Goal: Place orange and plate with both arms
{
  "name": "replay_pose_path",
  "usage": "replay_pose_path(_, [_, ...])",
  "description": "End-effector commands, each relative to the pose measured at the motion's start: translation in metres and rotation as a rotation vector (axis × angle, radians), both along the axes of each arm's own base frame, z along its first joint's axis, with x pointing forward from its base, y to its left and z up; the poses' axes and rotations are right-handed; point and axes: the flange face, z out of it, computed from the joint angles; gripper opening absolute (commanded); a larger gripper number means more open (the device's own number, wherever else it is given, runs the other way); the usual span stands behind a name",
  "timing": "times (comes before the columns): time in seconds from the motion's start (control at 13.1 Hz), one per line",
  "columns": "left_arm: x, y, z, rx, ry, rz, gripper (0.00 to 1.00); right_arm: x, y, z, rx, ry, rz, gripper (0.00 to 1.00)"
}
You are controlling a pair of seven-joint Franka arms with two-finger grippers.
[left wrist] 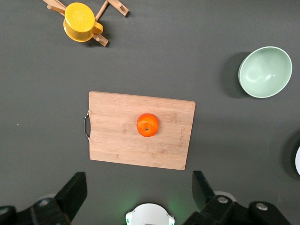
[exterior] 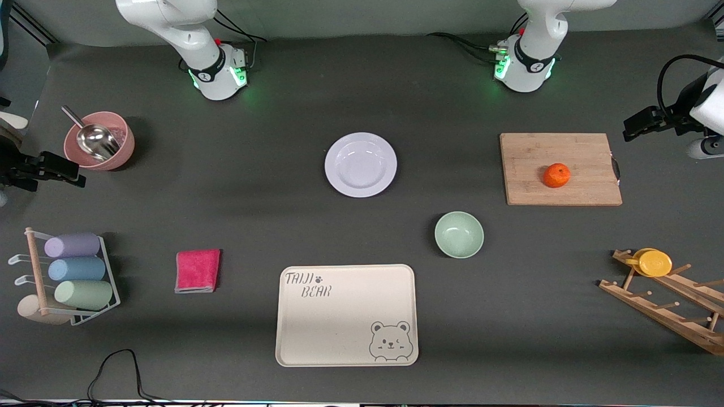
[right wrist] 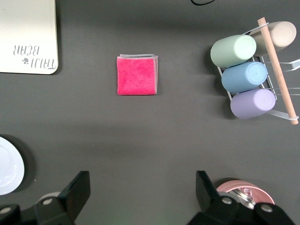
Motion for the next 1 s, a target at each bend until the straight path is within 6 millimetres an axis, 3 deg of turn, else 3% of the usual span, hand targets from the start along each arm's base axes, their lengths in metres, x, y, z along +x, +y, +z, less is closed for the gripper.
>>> replay_pose_path(0.0, [0.001, -0.003, 0.007, -0.005, 0.029, 0.003, 1.0, -0.005, -0.001, 0.004, -0.018, -0.005, -0.014, 1.0])
replay_pose_path(0.61, [0.004, -0.002, 0.006, 0.0, 0.047, 0.028, 1.0, -0.007, -0.002, 0.005, -0.017, 0.003, -0.018, 1.0])
replay_pose_path(0.92, [-0.003, 0.004, 0.018, 0.001, 0.079, 0.042, 1.0, -0.008, -0.003, 0.006, -0.017, 0.005, -0.019, 1.0])
